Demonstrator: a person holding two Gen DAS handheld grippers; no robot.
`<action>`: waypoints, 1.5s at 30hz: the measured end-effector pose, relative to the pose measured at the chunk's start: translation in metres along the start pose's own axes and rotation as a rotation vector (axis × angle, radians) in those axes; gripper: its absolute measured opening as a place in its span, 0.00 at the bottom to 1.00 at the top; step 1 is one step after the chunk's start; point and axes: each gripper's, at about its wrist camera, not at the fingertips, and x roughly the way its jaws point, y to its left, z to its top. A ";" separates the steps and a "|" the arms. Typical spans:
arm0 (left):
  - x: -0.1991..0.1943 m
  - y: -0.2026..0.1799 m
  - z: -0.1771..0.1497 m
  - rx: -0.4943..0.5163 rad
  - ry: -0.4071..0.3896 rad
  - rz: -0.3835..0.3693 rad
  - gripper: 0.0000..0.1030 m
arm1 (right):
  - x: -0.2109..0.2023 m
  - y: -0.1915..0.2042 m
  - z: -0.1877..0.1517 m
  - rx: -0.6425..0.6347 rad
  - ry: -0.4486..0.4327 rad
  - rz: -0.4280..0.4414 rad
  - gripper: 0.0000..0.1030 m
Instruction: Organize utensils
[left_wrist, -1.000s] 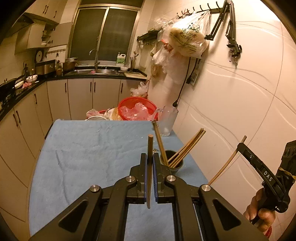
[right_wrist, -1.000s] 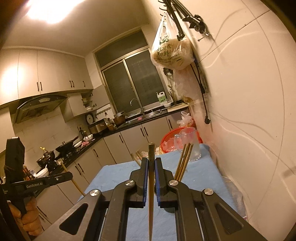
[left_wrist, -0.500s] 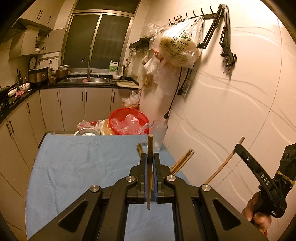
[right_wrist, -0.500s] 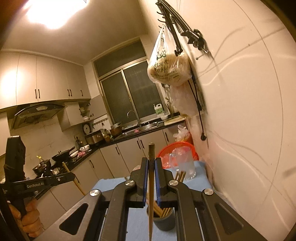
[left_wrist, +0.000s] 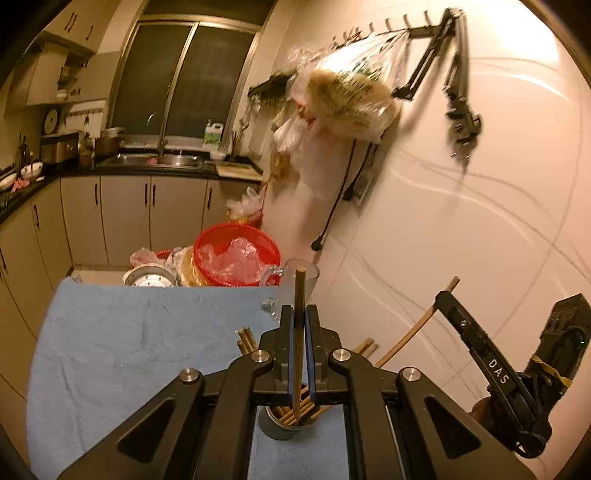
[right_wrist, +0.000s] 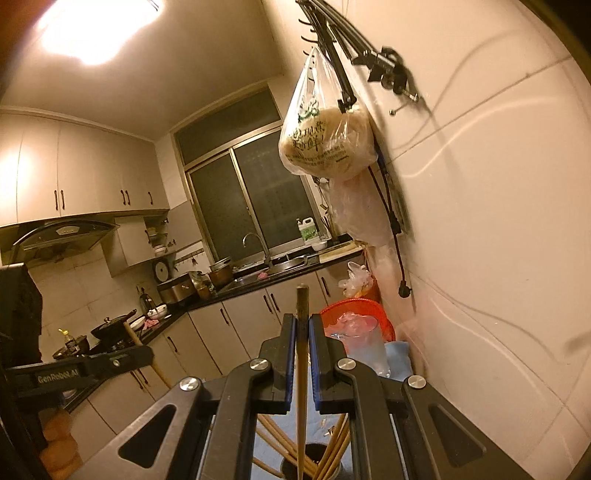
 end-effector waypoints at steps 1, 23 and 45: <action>0.007 0.002 -0.003 -0.005 0.010 0.002 0.06 | 0.005 -0.001 -0.002 -0.005 0.004 -0.006 0.08; 0.045 0.021 -0.033 -0.039 0.127 0.029 0.34 | 0.036 -0.017 -0.045 0.012 0.162 -0.015 0.27; -0.011 0.043 -0.085 0.030 -0.025 0.391 0.80 | -0.031 0.013 -0.073 -0.161 0.162 -0.333 0.81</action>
